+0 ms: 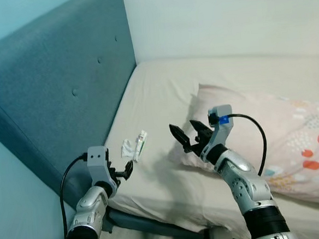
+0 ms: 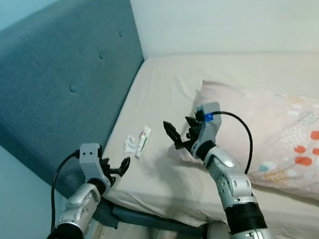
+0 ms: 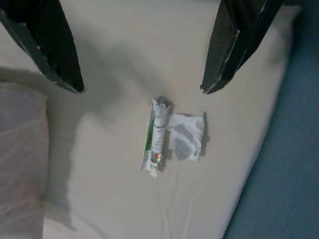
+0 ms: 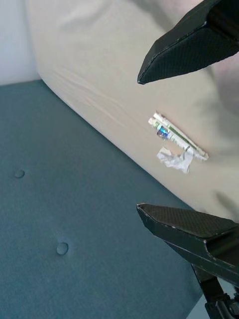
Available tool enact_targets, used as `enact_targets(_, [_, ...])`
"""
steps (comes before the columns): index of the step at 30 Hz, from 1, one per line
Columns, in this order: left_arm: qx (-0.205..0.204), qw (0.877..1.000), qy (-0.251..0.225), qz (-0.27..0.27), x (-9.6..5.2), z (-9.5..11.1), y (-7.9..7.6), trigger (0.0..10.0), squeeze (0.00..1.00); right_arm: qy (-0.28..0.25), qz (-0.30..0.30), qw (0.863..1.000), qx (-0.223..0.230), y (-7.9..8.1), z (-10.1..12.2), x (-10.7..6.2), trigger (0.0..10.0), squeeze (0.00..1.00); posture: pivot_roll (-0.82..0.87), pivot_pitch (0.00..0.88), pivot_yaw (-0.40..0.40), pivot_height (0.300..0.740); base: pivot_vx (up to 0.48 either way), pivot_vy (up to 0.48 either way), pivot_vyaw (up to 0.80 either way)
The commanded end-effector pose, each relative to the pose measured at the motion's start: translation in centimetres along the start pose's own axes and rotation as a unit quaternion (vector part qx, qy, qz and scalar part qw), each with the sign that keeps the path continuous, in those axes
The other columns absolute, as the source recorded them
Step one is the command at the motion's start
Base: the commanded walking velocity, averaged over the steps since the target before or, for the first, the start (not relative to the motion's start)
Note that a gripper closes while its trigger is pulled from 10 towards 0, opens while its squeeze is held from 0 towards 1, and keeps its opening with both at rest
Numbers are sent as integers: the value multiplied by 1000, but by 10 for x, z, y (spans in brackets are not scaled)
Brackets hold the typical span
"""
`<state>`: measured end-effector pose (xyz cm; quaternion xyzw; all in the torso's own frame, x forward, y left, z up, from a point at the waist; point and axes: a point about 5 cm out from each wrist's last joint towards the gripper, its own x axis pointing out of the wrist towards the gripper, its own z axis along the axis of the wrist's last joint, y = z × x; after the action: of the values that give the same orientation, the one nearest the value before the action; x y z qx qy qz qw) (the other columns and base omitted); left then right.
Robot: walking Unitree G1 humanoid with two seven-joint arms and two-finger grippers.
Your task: Clean up the room
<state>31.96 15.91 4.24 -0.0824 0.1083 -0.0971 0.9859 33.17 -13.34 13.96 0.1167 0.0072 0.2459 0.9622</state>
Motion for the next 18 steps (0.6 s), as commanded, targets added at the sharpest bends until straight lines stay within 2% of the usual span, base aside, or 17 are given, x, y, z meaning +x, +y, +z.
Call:
enact_targets(1, [5, 999, 51, 17, -13, -23, 12, 10000, 0, 14, 2, 1000, 5, 2, -13, -2, 10000, 0, -73, 22, 81, 653, 0, 0, 0])
enact_targets(2, [5, 999, 51, 17, -13, -23, 12, 10000, 0, 14, 2, 1000, 5, 2, -13, -2, 10000, 0, -73, 22, 81, 653, 0, 0, 0])
enact_targets(3, [10, 997, 73, 27, -19, -33, 17, 10000, 0, 23, -1, 1000, 7, 1, -19, -3, 10000, 0, -71, 20, 77, 658, 0, 0, 0])
enact_targets(5, [7, 995, 88, 35, -25, -41, 22, 10000, 0, 34, -4, 999, 9, 0, -25, -6, 10000, 0, -68, 19, 75, 663, 0, 0, 0])
enact_targets(12, [4, 994, 104, 43, -33, -51, 28, 10000, 0, 77, -8, 997, 14, -3, -52, -15, 10000, 0, -67, 17, 74, 682, 0, 0, 0])
enact_targets(14, [4, 990, 129, 56, -39, -60, 32, 10000, 0, 110, -23, 994, 12, -9, -70, -22, 10000, 0, -70, 12, 76, 692, 0, 0, 0])
enact_targets(18, [5, 986, 151, 71, -44, -67, 36, 10000, 0, 139, -47, 989, 12, -17, -87, -30, 10000, 0, -70, 8, 78, 701, 0, 0, 0])
